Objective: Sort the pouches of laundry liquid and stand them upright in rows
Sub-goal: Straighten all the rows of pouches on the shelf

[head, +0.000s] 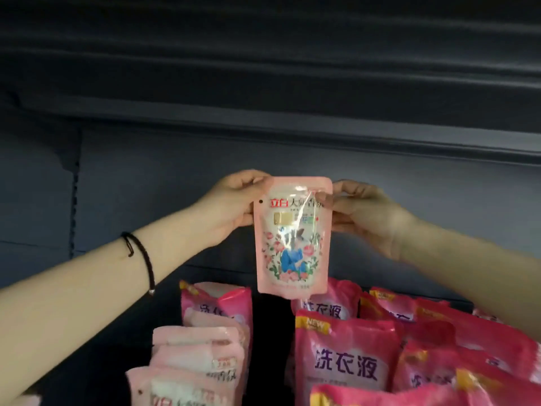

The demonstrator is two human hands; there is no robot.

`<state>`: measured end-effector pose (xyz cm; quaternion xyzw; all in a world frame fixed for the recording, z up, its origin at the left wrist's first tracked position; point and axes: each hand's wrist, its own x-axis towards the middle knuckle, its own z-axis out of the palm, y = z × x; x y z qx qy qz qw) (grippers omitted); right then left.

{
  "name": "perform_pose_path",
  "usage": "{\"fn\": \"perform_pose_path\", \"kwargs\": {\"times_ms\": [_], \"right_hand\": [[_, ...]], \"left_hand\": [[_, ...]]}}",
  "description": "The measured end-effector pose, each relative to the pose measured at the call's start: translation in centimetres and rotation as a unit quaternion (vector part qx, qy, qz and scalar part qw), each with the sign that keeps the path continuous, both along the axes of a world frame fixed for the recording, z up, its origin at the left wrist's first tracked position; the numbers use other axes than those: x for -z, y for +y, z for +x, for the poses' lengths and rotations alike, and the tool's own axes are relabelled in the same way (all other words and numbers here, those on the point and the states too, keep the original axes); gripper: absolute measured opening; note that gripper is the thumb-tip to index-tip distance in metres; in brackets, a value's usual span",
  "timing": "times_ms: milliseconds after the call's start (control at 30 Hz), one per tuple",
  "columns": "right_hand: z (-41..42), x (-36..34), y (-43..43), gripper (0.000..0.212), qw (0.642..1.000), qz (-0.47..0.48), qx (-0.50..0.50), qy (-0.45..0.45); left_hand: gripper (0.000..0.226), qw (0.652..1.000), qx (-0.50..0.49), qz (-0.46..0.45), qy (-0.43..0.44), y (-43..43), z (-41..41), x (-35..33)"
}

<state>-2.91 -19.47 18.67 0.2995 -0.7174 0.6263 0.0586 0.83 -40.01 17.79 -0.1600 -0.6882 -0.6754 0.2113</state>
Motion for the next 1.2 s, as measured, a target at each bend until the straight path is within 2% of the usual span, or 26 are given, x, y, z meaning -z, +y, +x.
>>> {"fn": "perform_pose_path", "kwargs": {"times_ms": [133, 233, 400, 500, 733, 900, 1067, 1200], "right_hand": [[5.0, -0.4, -3.1, 0.005, 0.999, -0.032, 0.006, 0.025], [9.0, 0.2, -5.3, 0.012, 0.997, -0.068, 0.009, 0.029], [15.2, 2.5, -8.8, 0.015, 0.985, -0.173, 0.024, 0.012], [18.2, 5.0, -10.5, 0.018, 0.968, -0.247, 0.033, -0.014], [20.5, 14.2, -12.3, 0.019, 0.952, -0.281, 0.116, 0.038], [19.4, 20.6, -13.2, 0.021, 0.951, -0.269, 0.151, 0.002], [18.1, 23.1, -13.7, 0.028, 0.943, -0.297, 0.152, -0.009], [17.4, 24.1, -13.9, 0.025, 0.945, -0.294, 0.146, -0.008]], "left_hand": [[0.012, 0.998, -0.018, 0.036, 0.038, -2.3, 4.5, -0.4], [0.014, 0.997, -0.050, 0.006, 0.066, -4.2, 8.0, -0.1], [0.016, 0.991, -0.084, -0.003, 0.103, -5.9, 13.4, 1.3], [0.017, 0.993, -0.074, 0.008, 0.091, -6.1, 15.6, 3.0], [0.019, 0.989, -0.094, 0.034, 0.107, -5.8, 17.6, 12.3], [0.014, 0.992, -0.090, 0.060, 0.067, -5.8, 17.1, 19.6], [0.045, 0.992, -0.065, 0.086, 0.061, -4.9, 16.9, 23.9], [0.057, 0.989, -0.088, 0.088, 0.084, -4.3, 16.8, 25.5]]}}
